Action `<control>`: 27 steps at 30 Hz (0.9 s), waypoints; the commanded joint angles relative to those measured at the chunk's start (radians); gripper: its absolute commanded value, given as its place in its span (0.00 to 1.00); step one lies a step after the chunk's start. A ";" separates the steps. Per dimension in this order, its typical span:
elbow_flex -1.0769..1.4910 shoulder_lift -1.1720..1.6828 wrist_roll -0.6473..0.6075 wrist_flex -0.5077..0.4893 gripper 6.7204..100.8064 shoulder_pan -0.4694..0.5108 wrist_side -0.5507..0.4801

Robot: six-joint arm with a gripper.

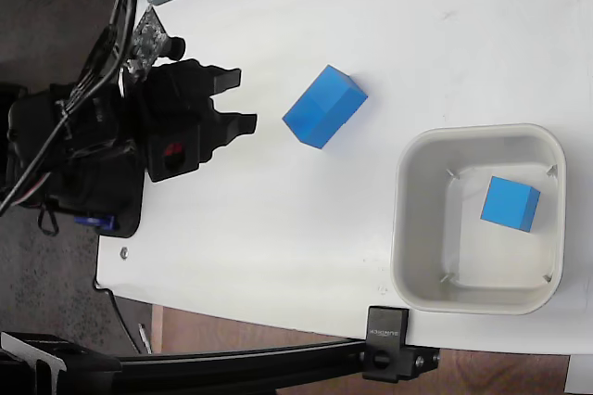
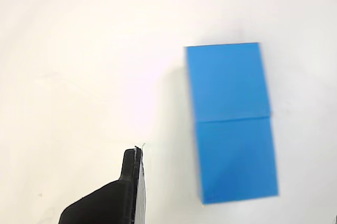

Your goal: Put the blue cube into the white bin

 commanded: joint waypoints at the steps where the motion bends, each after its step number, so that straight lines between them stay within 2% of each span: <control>1: -0.084 -0.034 -0.032 -0.014 0.99 -0.008 -0.063; 11: -0.118 -0.199 -0.100 -0.074 0.99 0.018 -0.106; 13: -0.117 -0.221 -0.098 -0.087 0.96 0.026 -0.107; 27: -0.109 -0.268 -0.071 -0.147 0.99 0.037 -0.077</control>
